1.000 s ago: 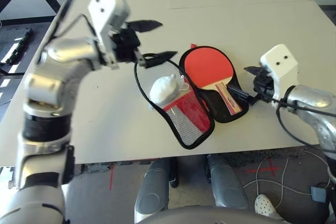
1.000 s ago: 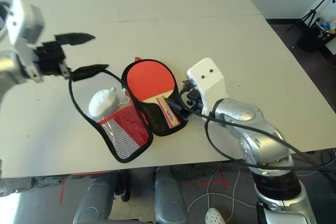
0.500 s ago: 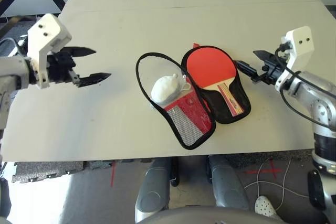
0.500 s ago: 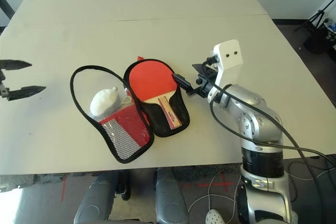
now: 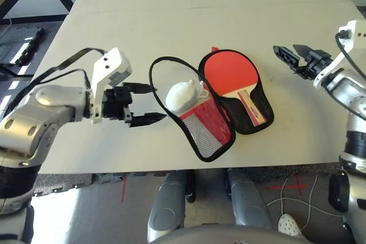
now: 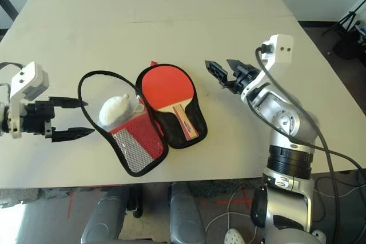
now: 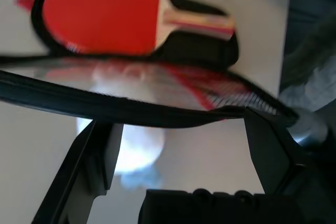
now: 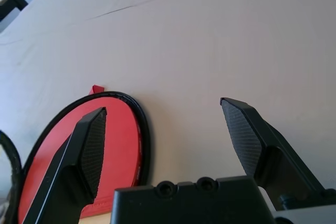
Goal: Store the ping-pong paddle in its case and zip it.
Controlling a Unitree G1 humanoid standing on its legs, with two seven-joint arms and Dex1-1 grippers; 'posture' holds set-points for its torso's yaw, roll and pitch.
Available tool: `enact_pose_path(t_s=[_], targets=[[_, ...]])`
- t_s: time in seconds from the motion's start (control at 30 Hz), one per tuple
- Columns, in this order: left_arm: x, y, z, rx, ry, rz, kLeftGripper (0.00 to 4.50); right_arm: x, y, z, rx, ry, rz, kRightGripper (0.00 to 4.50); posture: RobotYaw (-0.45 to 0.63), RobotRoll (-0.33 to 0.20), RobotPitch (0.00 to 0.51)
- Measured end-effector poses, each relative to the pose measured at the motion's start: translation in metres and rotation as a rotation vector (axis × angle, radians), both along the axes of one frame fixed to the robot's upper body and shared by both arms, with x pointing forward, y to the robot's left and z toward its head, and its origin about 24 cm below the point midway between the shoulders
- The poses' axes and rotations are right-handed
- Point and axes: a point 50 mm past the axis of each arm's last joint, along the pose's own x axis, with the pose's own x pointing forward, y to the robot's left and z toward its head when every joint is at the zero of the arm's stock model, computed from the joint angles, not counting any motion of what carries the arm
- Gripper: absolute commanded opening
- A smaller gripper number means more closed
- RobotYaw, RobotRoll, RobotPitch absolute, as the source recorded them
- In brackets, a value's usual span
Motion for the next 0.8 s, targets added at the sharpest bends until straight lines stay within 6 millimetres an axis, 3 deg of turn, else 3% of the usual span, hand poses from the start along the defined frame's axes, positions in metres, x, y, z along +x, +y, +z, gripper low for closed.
enact_pose_path(t_s=[0.13,0.37,0.47,0.63,0.8], targets=[[0.001,-0.042,0.006,-0.124,-0.013,-0.108,4.5,0.0,-0.005,-0.009,0.079,0.089,0.029,4.46,-0.04,0.0,0.228],[0.013,-0.106,-0.011,-0.213,-0.078,-0.083,4.5,0.0,-0.019,-0.01,0.081,0.14,0.004,4.46,-0.05,0.0,0.224],[0.021,-0.104,-0.016,-0.177,-0.118,-0.025,4.5,-0.003,-0.022,-0.007,0.063,0.153,0.037,4.46,-0.05,0.0,0.223],[0.033,-0.083,-0.021,-0.1,-0.16,0.068,4.5,-0.009,-0.027,-0.002,0.044,0.18,0.106,4.46,-0.05,0.0,0.221],[0.037,-0.065,-0.025,-0.052,-0.169,0.109,4.5,-0.018,-0.017,-0.006,0.039,0.278,0.261,4.46,-0.04,0.0,0.218]])
